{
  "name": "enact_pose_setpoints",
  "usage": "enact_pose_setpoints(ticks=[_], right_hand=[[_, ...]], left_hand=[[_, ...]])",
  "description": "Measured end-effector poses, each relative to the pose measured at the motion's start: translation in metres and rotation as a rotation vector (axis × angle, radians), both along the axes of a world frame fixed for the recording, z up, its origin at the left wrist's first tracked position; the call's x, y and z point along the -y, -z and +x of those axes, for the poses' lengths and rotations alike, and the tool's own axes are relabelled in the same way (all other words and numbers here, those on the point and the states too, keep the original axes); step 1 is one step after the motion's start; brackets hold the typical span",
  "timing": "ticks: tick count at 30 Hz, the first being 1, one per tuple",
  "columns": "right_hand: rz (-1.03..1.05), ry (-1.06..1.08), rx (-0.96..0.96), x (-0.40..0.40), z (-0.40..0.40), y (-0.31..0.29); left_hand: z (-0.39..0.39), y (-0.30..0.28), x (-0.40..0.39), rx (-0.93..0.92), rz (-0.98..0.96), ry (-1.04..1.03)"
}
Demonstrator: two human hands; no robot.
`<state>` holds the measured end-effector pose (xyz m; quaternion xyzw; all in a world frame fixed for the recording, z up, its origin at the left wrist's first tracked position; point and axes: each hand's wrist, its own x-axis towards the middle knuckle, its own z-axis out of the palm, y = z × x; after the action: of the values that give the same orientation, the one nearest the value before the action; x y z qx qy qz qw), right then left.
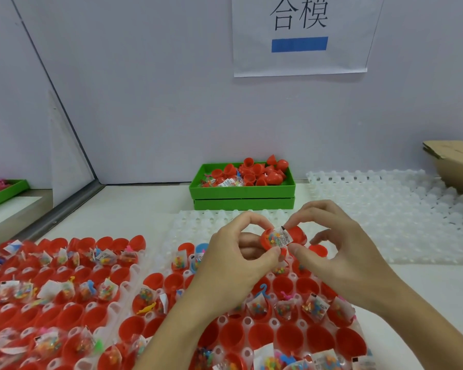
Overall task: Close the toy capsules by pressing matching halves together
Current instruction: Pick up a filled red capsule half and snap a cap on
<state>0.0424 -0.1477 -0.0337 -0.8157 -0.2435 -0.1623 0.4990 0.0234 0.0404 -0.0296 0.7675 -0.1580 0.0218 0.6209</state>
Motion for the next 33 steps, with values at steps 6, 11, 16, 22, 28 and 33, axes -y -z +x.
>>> enact_pose_setpoints(ticks=[6,11,16,22,28,33], right_hand=[[0.052,-0.066,0.008,-0.001,-0.001,0.001],[0.194,-0.137,-0.022,-0.004,-0.007,-0.004],[0.24,-0.169,-0.009,-0.006,-0.01,-0.008],[0.243,-0.155,-0.028,-0.006,-0.009,-0.007],[0.22,-0.116,-0.029,-0.006,-0.007,-0.002],[0.144,-0.087,-0.023,-0.008,-0.007,0.0]], left_hand=[[0.001,0.0,-0.001,-0.014,-0.059,0.028],[0.002,-0.002,-0.002,-0.116,-0.238,0.082],[0.002,-0.004,-0.001,-0.228,-0.471,0.123],[0.003,-0.005,0.001,-0.306,-0.591,0.118],[0.003,-0.004,0.005,-0.319,-0.559,0.038],[0.001,-0.002,0.009,-0.312,-0.489,-0.02]])
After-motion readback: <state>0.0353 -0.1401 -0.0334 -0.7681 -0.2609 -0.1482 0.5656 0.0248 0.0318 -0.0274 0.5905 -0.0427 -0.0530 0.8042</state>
